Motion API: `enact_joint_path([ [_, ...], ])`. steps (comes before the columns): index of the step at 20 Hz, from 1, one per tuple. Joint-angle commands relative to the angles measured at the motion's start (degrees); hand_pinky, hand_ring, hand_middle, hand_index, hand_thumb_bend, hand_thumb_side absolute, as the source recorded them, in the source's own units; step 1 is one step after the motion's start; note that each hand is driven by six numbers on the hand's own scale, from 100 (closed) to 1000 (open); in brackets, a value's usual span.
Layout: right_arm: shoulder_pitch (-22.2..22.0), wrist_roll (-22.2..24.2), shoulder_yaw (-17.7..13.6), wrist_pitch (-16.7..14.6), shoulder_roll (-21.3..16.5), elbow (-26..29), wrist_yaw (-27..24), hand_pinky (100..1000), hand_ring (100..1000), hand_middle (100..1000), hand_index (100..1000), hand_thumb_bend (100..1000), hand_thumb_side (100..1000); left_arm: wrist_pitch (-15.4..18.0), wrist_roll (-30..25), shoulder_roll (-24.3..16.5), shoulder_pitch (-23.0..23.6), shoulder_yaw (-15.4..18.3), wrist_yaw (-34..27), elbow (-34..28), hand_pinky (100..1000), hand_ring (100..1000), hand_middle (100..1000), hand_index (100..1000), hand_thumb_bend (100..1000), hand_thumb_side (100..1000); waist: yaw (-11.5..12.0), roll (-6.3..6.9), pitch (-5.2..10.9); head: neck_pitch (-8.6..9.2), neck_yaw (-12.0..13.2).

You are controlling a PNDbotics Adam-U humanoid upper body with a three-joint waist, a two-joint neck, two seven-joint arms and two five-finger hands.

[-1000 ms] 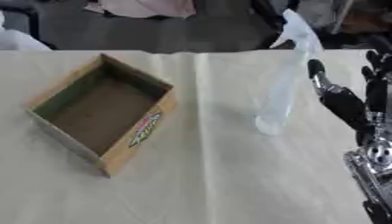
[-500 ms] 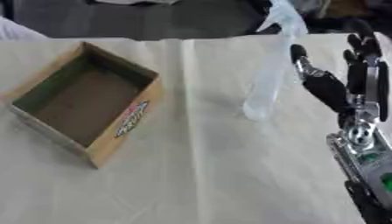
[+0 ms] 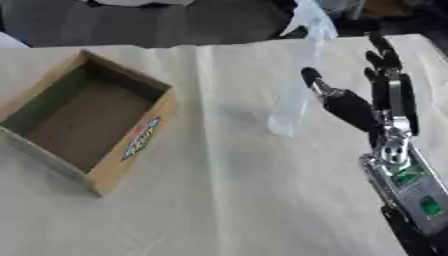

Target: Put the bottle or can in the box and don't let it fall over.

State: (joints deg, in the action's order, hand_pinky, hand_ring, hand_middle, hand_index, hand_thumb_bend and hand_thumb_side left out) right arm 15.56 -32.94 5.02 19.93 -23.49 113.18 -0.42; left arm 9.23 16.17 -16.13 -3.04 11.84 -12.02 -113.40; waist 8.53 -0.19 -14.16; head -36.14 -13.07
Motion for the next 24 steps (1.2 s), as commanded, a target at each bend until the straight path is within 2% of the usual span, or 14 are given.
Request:
enact_joint_path([
  [1, 0.47, 1.50, -0.06, 1.49, -1.05, 1.42, -0.71, 1000, 1000, 1000, 933, 649, 147, -0.07, -0.10, -1.78, -0.50, 0.33, -0.06, -1.20, 938, 914, 824, 858, 437, 788, 0.13, 0.06, 0.84, 0.14, 0.15],
  [8, 0.37, 2.37, 0.04, 2.82, -1.15, 0.83, -1.97, 1000, 1000, 1000, 948, 626, 214, -0.11, -0.18, -1.84, -0.40, 0.32, -0.26, -1.20, 939, 914, 824, 858, 437, 790, 0.39, 0.03, 0.85, -0.59, 0.70],
  [14, 0.93, 2.24, 0.20, 3.45, -1.05, -1.72, -1.37, 1000, 1000, 1000, 955, 629, 214, -0.22, -0.37, -1.76, -0.54, 0.24, -0.32, -1.20, 938, 914, 822, 857, 440, 788, 0.44, 0.00, 0.63, -0.30, 0.81],
  [17, 0.92, 1.85, 0.16, 3.73, -0.91, -2.78, -1.28, 1000, 1000, 1000, 956, 632, 216, -0.24, -0.41, -1.87, -0.55, 0.19, -0.30, -1.20, 939, 913, 823, 856, 440, 789, 0.38, -0.11, 0.63, -1.35, 0.54],
  [22, 1.28, 0.94, 0.37, 3.74, -0.50, -4.88, -2.13, 1000, 1000, 1000, 956, 632, 226, -0.07, -0.29, -1.89, -0.70, 0.24, -0.32, -1.20, 938, 912, 822, 856, 441, 787, 0.57, -0.01, 0.48, -1.30, 0.45],
  [23, 1.46, 0.74, 0.44, 3.66, -0.44, -5.42, -2.36, 1000, 1000, 1000, 956, 617, 203, -0.07, -0.27, -1.85, -0.69, 0.25, -0.33, -1.20, 939, 911, 822, 856, 440, 788, 0.61, 0.01, 0.45, -1.28, 0.39],
  [24, 1.65, 0.53, 0.49, 3.55, -0.41, -5.97, -2.48, 1000, 1000, 1000, 956, 634, 223, -0.07, -0.27, -1.80, -0.69, 0.26, -0.33, -1.20, 939, 911, 822, 856, 440, 788, 0.64, 0.04, 0.41, -1.25, 0.33],
])
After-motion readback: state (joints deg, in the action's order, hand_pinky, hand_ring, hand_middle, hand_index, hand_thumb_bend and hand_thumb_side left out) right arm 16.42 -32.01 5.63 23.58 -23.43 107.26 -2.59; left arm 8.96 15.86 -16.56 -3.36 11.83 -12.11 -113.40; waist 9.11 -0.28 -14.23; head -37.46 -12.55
